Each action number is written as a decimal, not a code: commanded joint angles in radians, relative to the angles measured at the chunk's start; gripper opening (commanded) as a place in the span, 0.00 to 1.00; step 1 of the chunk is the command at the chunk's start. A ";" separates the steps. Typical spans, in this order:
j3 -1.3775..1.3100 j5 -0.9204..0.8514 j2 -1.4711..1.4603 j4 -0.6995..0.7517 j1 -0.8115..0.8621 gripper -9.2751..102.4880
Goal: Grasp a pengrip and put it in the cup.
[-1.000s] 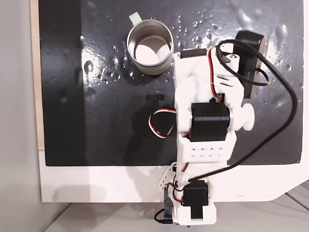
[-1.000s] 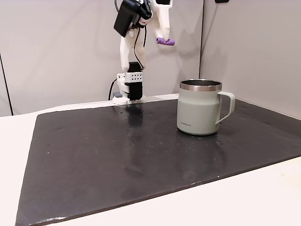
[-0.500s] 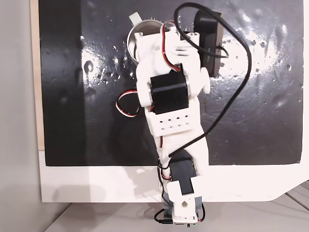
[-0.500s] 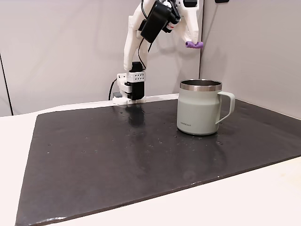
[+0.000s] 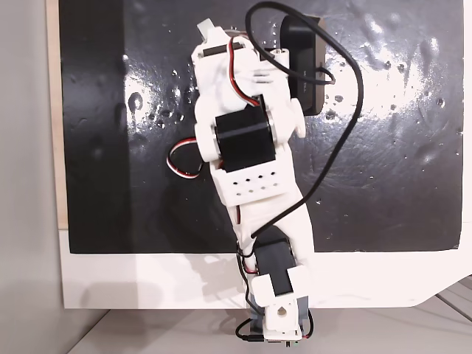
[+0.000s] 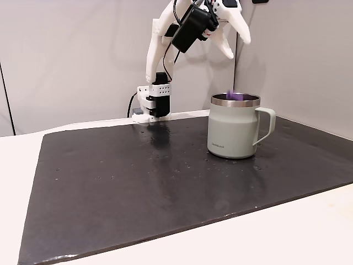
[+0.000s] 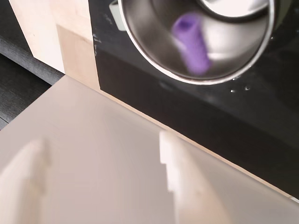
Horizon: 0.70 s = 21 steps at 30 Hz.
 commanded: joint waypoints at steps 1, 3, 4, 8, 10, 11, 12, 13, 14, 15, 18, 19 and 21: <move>-0.032 -0.011 0.046 0.008 -0.002 0.39; -0.028 -0.012 0.049 0.008 -0.003 0.39; -0.028 -0.012 0.051 0.008 -0.003 0.39; -0.025 -0.012 0.060 0.008 -0.003 0.39; -0.017 -0.012 0.064 0.008 -0.003 0.39; -0.012 -0.012 0.067 0.008 -0.003 0.39; -0.009 -0.014 0.069 0.008 -0.003 0.39; -0.008 -0.014 0.071 0.008 -0.003 0.39; -0.008 -0.015 0.072 0.008 -0.003 0.38; -0.008 -0.017 0.072 0.008 -0.003 0.38; -0.008 -0.018 0.075 0.009 -0.003 0.38; -0.008 -0.018 0.075 0.009 -0.003 0.38; -0.008 -0.020 0.075 0.009 -0.005 0.38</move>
